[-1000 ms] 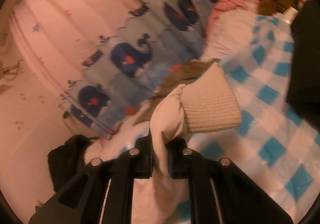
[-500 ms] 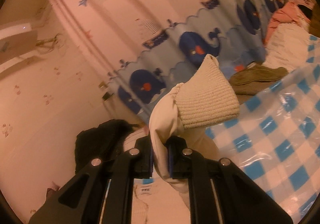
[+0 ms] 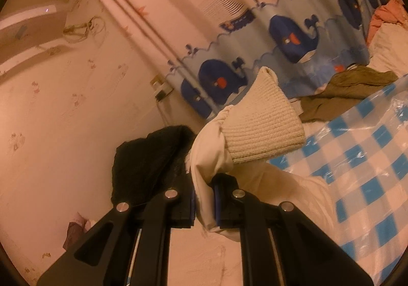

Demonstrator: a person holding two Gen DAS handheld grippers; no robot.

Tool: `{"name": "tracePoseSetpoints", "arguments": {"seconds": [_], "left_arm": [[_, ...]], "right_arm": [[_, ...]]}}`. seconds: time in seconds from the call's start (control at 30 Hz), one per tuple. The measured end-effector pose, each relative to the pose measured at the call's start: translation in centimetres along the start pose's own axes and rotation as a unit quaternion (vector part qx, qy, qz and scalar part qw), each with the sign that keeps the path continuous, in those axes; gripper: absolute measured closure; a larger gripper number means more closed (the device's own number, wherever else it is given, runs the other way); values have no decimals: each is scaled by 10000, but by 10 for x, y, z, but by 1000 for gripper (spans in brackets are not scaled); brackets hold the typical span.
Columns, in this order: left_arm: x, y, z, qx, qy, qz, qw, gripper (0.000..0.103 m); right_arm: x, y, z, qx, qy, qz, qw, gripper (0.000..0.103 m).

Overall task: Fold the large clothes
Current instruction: 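Grasp the other sleeve cuff with the right tool and lift it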

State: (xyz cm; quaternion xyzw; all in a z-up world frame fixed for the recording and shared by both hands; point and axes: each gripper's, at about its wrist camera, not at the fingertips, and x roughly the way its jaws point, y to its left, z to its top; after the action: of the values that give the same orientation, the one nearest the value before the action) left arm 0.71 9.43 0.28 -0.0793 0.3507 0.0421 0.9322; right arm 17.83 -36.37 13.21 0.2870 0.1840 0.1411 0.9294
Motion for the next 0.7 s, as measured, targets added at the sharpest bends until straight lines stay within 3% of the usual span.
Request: {"name": "tracePoseSetpoints", "arguments": {"seconds": [0.07, 0.17, 0.7], "left_arm": [[4, 12, 5, -279, 187, -71, 9994, 8], [0, 30, 10, -701, 160, -360, 9968, 8], [4, 60, 16, -966, 204, -371, 9944, 8]], "right_arm": [[9, 19, -8, -153, 53, -2, 9999, 91], [24, 37, -21, -196, 132, 26, 9997, 91], [135, 97, -137, -917, 1123, -206, 9892, 91]]}}
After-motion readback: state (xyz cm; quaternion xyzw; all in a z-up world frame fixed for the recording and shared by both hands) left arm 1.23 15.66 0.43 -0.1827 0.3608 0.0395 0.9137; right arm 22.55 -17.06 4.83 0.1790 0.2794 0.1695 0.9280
